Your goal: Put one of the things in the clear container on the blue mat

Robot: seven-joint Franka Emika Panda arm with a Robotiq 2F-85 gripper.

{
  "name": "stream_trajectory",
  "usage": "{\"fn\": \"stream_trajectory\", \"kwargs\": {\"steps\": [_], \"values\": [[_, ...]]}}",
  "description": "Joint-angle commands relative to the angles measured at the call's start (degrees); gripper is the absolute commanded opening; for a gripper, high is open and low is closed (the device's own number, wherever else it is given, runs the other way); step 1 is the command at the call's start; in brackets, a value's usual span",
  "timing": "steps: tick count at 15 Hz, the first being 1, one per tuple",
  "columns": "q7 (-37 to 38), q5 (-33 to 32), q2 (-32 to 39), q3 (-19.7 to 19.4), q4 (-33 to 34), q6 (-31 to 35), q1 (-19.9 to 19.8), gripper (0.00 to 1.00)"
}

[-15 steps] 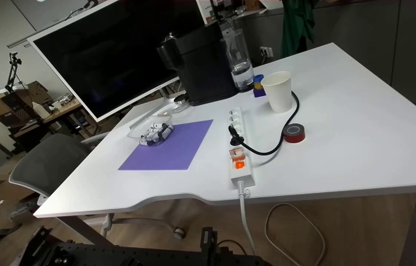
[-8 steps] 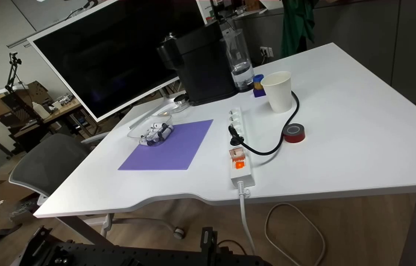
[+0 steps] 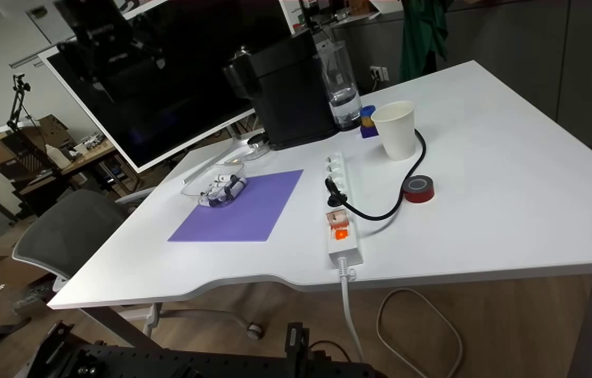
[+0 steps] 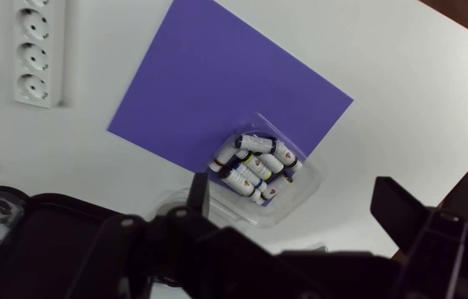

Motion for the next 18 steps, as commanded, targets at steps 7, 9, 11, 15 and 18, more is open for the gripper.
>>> {"fn": "stream_trajectory", "kwargs": {"steps": [7,9,11,15,18], "values": [[-5.2,4.4,11.6,7.1,-9.0,19.6,4.8,1.0],[-5.2,4.4,14.1,7.6,-8.7,20.7,4.4,1.0],[-5.2,4.4,14.3,7.6,-8.5,20.8,4.3,1.0],[0.4,-3.4,21.6,9.1,-5.6,29.1,2.5,1.0],[9.9,-15.0,29.7,9.2,-1.7,34.4,1.5,1.0]]}}
